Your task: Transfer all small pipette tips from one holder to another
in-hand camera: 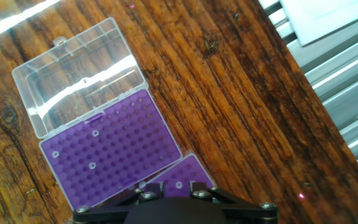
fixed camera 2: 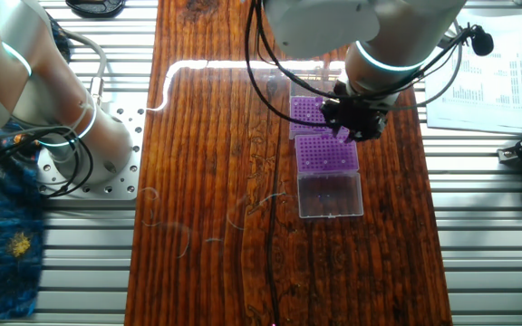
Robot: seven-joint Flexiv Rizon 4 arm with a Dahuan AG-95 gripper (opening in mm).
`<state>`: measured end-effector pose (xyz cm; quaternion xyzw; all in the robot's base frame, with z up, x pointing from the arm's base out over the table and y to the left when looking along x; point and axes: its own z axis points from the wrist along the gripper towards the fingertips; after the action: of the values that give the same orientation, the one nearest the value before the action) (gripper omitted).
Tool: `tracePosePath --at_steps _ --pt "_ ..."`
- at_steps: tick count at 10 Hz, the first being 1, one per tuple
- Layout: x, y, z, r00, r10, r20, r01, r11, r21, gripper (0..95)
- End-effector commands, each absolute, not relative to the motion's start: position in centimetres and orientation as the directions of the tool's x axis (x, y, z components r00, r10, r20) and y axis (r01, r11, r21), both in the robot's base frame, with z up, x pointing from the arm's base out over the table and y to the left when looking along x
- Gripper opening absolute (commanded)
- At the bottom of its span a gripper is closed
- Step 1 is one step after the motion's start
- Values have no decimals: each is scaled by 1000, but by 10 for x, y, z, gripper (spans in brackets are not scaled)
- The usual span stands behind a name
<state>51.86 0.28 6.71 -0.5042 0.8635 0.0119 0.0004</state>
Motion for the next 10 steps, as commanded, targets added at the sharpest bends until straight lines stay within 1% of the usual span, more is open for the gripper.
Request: tracePosePath --at_steps 1,10 --pt "522 2 64 -496 -868 -17 -868 496 23 190" --pt "532 6 66 -481 -877 -1 -877 480 17 190"
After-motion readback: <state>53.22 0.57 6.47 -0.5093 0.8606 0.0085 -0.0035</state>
